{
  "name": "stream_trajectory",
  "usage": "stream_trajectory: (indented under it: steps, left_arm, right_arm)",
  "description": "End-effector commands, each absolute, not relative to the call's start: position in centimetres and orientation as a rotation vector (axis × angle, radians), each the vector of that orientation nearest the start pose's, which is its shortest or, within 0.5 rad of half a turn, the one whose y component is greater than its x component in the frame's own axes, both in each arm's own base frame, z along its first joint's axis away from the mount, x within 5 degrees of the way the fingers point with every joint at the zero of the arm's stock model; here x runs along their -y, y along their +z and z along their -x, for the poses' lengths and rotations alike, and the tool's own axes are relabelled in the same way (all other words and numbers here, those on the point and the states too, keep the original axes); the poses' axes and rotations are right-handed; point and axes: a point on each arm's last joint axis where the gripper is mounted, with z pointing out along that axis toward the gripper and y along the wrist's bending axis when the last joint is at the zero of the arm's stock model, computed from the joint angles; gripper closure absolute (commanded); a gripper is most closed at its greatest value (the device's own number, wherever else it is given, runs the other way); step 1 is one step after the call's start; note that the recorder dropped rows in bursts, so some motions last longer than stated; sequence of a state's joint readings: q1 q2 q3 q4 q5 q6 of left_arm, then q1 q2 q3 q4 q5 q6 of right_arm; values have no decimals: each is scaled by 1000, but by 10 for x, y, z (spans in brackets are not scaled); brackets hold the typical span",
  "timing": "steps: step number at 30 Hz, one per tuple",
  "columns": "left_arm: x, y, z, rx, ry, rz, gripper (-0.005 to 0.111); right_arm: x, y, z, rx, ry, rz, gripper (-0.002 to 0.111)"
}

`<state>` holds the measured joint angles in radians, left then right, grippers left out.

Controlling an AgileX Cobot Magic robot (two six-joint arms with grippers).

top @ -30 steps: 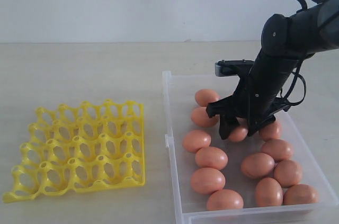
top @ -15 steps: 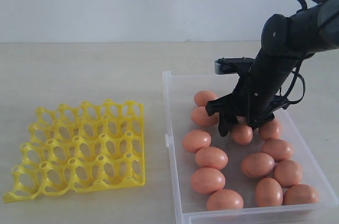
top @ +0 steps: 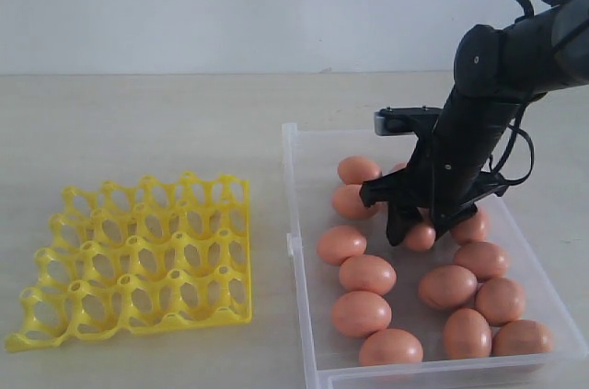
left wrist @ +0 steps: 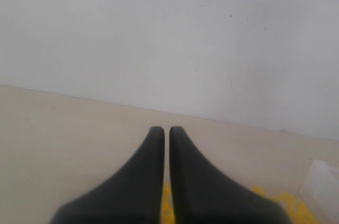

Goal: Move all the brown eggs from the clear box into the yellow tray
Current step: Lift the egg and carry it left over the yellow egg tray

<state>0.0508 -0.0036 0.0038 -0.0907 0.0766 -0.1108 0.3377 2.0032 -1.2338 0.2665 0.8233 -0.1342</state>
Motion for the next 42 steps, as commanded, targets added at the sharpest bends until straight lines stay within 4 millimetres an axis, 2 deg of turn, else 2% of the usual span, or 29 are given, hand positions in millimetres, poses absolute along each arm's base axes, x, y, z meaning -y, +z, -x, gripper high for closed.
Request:
stream_trajectory:
  steps: [1,6,9,15,19,22,26,31,34,38,42]
  left_arm:
    - [-2,207,-56,-1541,-129,187,103]
    - [-2,207,-56,-1541,-129,187,103]
    - [-2,207,-56,-1541,-129,187,103]
    - [-2,207,-56,-1541,-129,187,103]
    - [-2,207,-56,-1541,-129,187,103]
    - [-2,207,-56,-1541,-129,187,103]
    - [-2,207,-56,-1541,-129,187,103]
    - [-2,207,-56,-1541,-129,187,103]
    - [-2,207,-56,-1541,-129,187,103]
    - [-2,207,-56,-1541,-129,187,103]
    - [-2,207,-56,-1541,-129,187,103]
  right_arm:
    - [-138,134,-346,-2977,298,603,108]
    - [-143,136,-350,-2912,363,584,108]
    - [-154,137,-352,-2798,360,726,108]
    - [-199,146,-356,-2481,293,835,108]
    - [-229,160,-352,-2290,285,840,108]
    - [-243,175,-350,-2170,294,804,108]
    - [-247,190,-350,-2105,329,701,108]
    - [-251,203,-350,-2022,337,659,108]
    - [-267,209,-344,-1912,345,661,108]
    - [-299,218,-324,-1727,355,770,108]
    - [-323,220,-310,-1600,419,722,108]
